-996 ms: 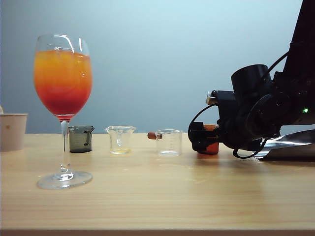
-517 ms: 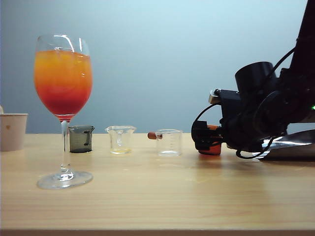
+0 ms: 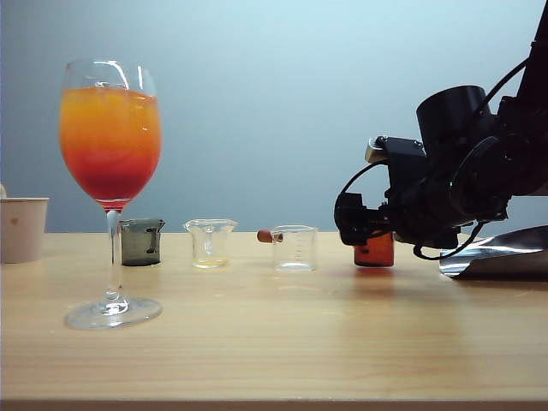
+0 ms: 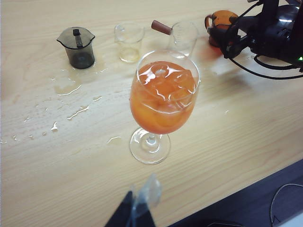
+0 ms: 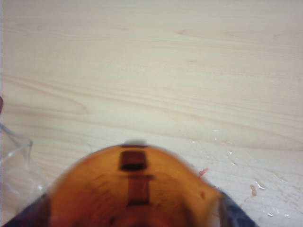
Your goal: Pick up the fourth measuring cup from the left, pour the grenadine inside into the goblet, and finally put the measuring cup back in its original place.
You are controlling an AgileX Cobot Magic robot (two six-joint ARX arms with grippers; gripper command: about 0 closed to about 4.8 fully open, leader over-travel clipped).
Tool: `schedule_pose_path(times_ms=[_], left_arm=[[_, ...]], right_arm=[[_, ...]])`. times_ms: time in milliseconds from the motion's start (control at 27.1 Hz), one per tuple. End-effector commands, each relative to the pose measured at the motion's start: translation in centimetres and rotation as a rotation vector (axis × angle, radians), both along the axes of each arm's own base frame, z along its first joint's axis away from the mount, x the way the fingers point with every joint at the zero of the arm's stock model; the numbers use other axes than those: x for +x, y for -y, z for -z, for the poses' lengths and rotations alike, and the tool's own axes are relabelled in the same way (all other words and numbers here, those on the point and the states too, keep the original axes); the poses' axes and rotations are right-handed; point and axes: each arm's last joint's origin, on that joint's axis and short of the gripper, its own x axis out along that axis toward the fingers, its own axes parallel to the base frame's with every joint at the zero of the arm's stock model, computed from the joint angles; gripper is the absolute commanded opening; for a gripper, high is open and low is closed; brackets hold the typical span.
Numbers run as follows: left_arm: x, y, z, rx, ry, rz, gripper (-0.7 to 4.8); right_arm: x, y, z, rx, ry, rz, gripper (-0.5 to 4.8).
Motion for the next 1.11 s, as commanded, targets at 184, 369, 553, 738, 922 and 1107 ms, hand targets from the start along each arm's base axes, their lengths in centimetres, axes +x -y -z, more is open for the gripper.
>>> schedule_pose_path(times_ms=[184,369,553,738,922,1107], left_arm=[[0.0,0.0,-0.1,-0.005,0.006,-0.005,-0.05],[0.0,0.0,-0.1,-0.005,0.006,-0.005,-0.04],[0.0,0.0,-0.1,-0.005,0.007,-0.005,-0.05],[0.0,0.0,-0.1,-0.005,0.006,-0.005,-0.05],[0.0,0.0,-0.1,-0.005,0.007,-0.005,-0.04],[0.0,0.0,-0.1,-0.005,0.006,-0.005,-0.04]], right_arm=[[0.0,-0.1,-0.5,-0.005,0.028,-0.010,4.79],[-0.8,0.2,-0.9,-0.004,0.003,-0.047,4.79],[-3.8,1.4,-2.1,-0.010,-0.016,-0.048,4.79],[-7.5,2.7,-3.7,-0.010,-0.048,-0.082,4.79],[-12.2,4.5,-8.1,0.003,-0.071,-0.081,0.20],[-16.6,6.2,-12.6,0.035,0.009,-0.080,-0.06]])
